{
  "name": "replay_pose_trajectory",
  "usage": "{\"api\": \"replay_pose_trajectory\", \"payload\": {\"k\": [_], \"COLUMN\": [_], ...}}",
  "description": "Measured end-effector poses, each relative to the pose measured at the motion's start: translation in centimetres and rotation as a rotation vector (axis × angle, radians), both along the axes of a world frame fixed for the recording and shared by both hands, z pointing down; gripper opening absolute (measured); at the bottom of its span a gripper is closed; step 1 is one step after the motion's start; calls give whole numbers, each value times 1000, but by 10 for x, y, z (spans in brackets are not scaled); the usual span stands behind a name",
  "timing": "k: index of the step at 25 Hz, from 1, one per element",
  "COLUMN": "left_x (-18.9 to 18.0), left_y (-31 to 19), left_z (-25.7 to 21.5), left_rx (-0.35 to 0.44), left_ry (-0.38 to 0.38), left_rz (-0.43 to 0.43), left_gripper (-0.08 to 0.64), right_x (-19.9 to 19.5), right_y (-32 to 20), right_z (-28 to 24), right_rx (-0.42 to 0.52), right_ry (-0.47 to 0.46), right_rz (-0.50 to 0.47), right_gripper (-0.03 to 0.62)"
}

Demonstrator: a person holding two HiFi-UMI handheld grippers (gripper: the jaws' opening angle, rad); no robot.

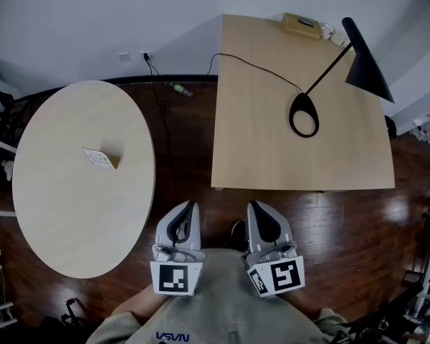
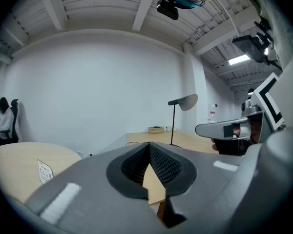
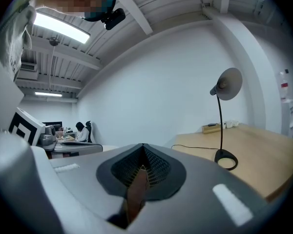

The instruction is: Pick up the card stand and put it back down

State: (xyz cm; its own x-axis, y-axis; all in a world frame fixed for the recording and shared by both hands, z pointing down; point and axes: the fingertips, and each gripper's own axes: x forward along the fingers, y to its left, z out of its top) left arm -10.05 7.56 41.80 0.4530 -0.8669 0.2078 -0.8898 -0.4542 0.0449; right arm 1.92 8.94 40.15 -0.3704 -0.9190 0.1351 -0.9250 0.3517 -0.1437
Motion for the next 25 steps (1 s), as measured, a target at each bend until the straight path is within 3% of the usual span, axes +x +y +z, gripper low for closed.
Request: {"api": "replay_pose_trajectory", "payload": {"k": [14,25], "left_x": [2,5], "left_y": [20,22], "left_z": [-12,-15], "left_rx": [49,48], "left_ry": [-13,4], "left_rz": [68,58], "left_gripper": [8,8], "right_x": [-3,-2], "right_y": [28,31], "right_z": [-4,-9], "right_rx": [31,45], "right_ry": [21,23], "right_rz": [32,18], "right_gripper": [0,0]}}
